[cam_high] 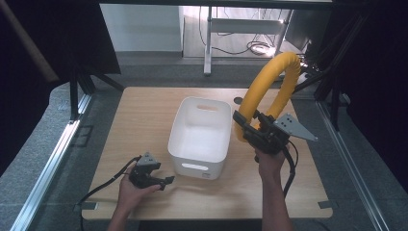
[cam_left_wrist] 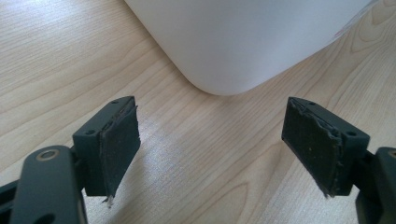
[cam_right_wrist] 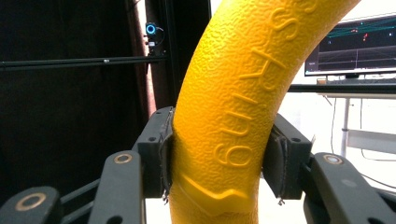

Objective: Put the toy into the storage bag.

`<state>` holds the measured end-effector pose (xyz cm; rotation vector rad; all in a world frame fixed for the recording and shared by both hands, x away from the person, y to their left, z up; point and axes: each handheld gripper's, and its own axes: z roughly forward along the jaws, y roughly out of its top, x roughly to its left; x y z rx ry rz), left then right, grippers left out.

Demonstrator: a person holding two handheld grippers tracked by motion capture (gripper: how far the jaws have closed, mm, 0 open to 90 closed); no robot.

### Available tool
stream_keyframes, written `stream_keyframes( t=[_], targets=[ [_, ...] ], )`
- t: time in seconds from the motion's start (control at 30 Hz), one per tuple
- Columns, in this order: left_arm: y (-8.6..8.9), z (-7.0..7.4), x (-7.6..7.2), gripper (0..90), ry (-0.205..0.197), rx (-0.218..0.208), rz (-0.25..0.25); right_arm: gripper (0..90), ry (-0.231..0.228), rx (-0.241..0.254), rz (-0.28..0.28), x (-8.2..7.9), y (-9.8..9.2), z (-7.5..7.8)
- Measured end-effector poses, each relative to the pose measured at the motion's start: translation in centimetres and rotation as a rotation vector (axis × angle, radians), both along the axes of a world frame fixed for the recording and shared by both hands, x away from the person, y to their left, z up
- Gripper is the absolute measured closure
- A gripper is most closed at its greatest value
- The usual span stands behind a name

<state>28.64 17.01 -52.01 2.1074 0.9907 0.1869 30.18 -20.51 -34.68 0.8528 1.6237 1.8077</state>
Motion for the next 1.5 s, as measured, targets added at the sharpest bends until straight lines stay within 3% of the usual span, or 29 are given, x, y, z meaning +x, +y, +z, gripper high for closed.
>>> stream_keyframes(
  t=[0.47, 0.57, 0.8, 1.5],
  targets=[
    [0.0, 0.0, 0.0, 19.5, -0.002, -0.009, 0.003, 50.3, -0.032, 0.000, -0.004, -0.3, 1.0, 1.7],
    [-0.1, 0.0, 0.0, 19.5, -0.001, -0.008, 0.002, 50.3, -0.028, 0.026, 0.002, -0.5, 1.5, 2.1],
    [0.0, 0.0, 0.0, 19.5, -0.002, -0.010, 0.001, 50.3, -0.042, 0.026, 0.010, -0.6, 2.6, 2.9],
    [0.1, 0.1, 0.0, 19.5, -0.002, -0.006, -0.004, 50.2, -0.051, 0.014, 0.036, -0.2, 5.6, 3.5]
  ],
)
